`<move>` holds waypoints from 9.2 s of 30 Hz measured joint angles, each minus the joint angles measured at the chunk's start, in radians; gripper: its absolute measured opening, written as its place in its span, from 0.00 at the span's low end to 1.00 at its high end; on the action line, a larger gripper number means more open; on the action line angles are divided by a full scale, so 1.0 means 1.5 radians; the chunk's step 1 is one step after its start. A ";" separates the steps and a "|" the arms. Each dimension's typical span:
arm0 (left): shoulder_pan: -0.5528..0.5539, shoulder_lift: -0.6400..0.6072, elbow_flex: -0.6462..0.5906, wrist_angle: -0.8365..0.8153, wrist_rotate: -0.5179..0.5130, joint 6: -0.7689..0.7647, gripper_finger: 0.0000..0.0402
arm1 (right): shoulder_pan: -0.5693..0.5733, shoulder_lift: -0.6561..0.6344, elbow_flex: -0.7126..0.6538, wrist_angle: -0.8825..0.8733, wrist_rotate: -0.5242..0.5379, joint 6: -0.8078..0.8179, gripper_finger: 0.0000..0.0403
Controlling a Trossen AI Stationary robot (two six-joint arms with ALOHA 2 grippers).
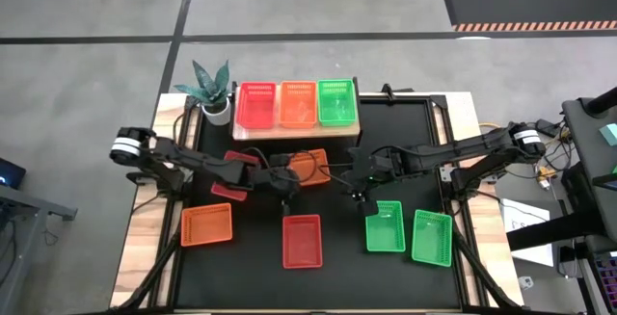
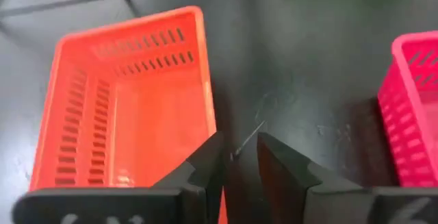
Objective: Stack baskets on shelf by color
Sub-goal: Stack the top orange basket on top of the other orange basket on the shelf, then stack the top red basket on top of the other red basket on the shelf
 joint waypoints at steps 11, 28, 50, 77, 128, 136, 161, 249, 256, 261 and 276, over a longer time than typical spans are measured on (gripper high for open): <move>0.019 0.012 0.014 0.000 -0.021 0.057 0.33 | 0.000 0.000 -0.001 0.000 0.000 0.012 0.31; 0.035 0.057 0.014 -0.017 -0.030 0.069 0.32 | 0.000 0.000 -0.004 0.012 -0.001 0.011 0.31; -0.010 0.035 0.013 -0.100 0.009 0.279 0.00 | 0.000 0.073 -0.025 0.112 0.000 -0.151 0.45; -0.010 0.032 0.013 -0.076 0.024 0.279 0.00 | -0.038 0.242 -0.024 0.194 -0.007 -0.318 0.19; -0.014 -0.532 -0.091 -0.052 -0.036 0.242 0.28 | 0.074 0.169 0.375 -0.116 0.266 0.044 0.02; -0.014 -0.583 -0.119 -0.045 -0.036 0.226 0.28 | -0.041 0.272 0.631 -0.285 0.311 -0.006 0.02; -0.014 -0.594 -0.128 -0.047 -0.045 0.233 0.28 | -0.231 0.455 0.816 -0.385 0.082 -0.095 0.02; -0.014 -0.568 -0.134 -0.044 -0.046 0.225 0.28 | -0.156 0.199 0.482 -0.289 0.095 -0.103 0.02; -0.014 -0.514 -0.134 -0.027 -0.046 0.208 0.28 | -0.060 0.026 0.185 -0.101 0.153 -0.039 0.02; -0.014 -0.458 -0.132 0.036 -0.046 0.189 0.28 | -0.012 -0.079 -0.035 0.140 0.153 -0.064 0.02; -0.134 -0.263 -0.051 -0.123 -0.042 -0.484 0.27 | -0.002 -0.251 -0.251 0.364 0.153 -0.171 0.02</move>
